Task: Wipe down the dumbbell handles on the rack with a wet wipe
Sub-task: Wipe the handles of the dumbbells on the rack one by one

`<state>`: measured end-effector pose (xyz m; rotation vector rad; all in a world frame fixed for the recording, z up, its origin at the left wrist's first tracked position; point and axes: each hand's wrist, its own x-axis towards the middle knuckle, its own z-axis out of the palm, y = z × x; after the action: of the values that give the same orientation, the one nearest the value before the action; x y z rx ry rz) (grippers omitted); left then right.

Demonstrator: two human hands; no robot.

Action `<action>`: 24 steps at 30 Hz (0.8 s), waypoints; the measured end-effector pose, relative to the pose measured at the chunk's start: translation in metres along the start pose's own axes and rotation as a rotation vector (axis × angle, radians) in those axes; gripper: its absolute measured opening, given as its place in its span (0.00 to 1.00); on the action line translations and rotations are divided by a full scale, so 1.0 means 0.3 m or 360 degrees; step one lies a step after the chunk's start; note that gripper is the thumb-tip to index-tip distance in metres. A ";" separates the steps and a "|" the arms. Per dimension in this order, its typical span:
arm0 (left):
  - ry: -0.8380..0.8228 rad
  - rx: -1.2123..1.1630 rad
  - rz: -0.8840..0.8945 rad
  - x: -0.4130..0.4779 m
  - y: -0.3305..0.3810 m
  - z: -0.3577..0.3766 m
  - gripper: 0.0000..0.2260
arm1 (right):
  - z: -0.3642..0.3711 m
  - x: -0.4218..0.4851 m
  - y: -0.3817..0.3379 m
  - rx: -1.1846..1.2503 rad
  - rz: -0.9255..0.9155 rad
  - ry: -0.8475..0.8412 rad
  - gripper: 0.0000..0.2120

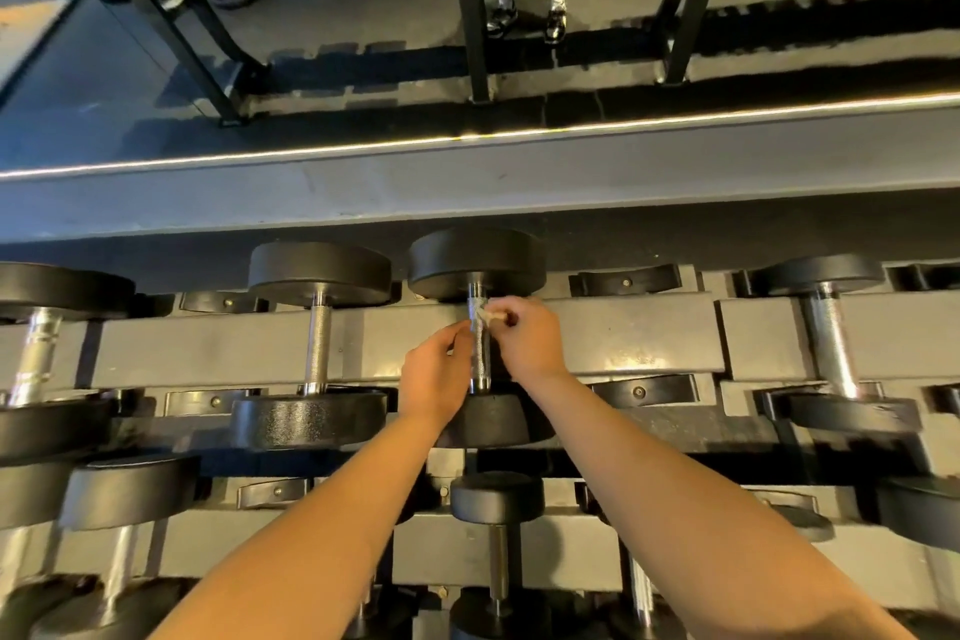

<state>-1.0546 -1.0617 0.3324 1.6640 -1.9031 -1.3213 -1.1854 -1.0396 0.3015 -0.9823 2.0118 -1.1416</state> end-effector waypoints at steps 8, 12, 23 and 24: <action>0.0051 0.0311 -0.0293 -0.040 0.040 0.036 0.18 | 0.013 0.006 0.067 -0.0123 -0.0130 -0.0407 0.14; 0.0219 0.0495 -0.0264 -0.068 0.051 0.070 0.18 | -0.041 -0.015 0.108 -0.0038 -0.0231 -0.0571 0.11; 0.0403 0.0360 -0.0365 -0.080 0.076 0.072 0.16 | -0.019 -0.032 0.086 0.0032 -0.0027 -0.0574 0.07; 0.0410 0.0363 -0.0359 -0.080 0.075 0.073 0.16 | -0.025 -0.028 0.083 0.0054 -0.0016 -0.0563 0.08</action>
<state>-1.0774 -1.0326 0.3460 2.0999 -1.8093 -0.9300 -1.1943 -1.0208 0.2840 -1.0930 1.7011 -0.9287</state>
